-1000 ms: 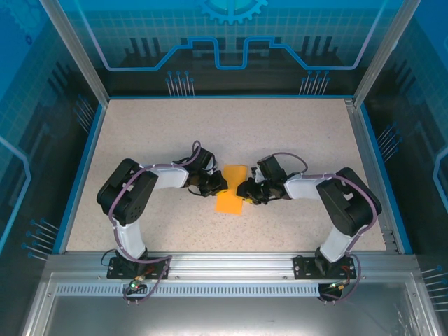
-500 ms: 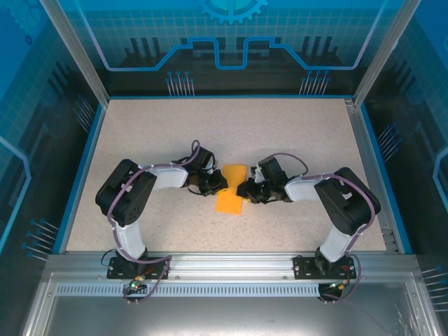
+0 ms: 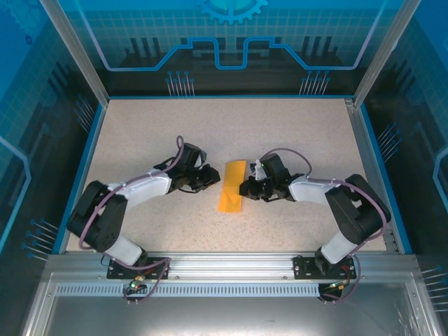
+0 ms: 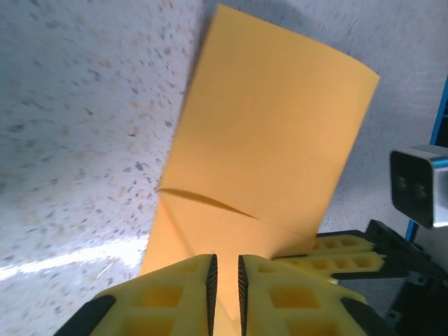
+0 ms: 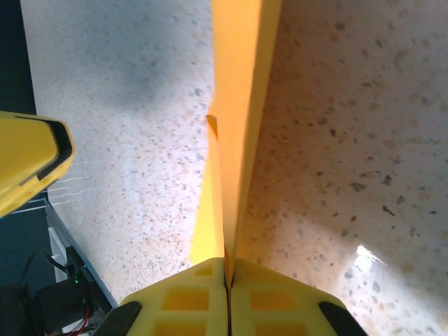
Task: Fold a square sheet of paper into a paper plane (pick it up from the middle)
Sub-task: Turn over the paper at the center of the table.
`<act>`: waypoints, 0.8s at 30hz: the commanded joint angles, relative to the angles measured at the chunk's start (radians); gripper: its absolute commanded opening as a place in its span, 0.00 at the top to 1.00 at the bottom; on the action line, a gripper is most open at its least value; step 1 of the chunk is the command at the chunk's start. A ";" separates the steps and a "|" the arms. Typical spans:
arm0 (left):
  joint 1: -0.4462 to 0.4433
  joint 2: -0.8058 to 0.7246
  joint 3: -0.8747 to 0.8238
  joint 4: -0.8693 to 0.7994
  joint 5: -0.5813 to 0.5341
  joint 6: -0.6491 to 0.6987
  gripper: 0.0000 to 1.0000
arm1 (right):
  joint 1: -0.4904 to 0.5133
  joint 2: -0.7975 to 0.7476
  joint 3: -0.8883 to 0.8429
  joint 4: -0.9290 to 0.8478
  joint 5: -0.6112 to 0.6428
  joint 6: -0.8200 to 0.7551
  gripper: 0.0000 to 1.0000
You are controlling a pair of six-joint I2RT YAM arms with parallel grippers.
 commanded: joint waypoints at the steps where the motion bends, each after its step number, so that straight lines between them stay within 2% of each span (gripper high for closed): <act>1: 0.019 -0.114 -0.047 -0.072 -0.095 -0.011 0.77 | 0.003 -0.105 0.063 -0.210 0.062 -0.080 0.95; 4: 0.040 -0.206 -0.090 -0.093 -0.120 -0.006 0.70 | 0.010 -0.192 0.140 -0.433 0.174 -0.139 0.94; 8: 0.063 -0.291 -0.113 -0.134 -0.135 0.007 0.64 | 0.037 -0.267 0.297 -0.755 0.397 -0.215 0.92; 11: 0.082 -0.330 -0.121 -0.153 -0.140 0.026 0.63 | 0.073 -0.266 0.427 -0.966 0.592 -0.250 0.91; 15: 0.109 -0.370 -0.124 -0.197 -0.155 0.034 0.56 | 0.132 -0.185 0.602 -1.209 0.805 -0.242 0.91; 19: 0.114 -0.391 -0.138 -0.197 -0.170 0.022 0.50 | 0.208 -0.075 0.739 -1.379 1.004 -0.207 0.91; 24: 0.120 -0.400 -0.130 -0.216 -0.211 0.011 0.48 | 0.251 0.083 0.842 -1.468 1.084 -0.179 0.91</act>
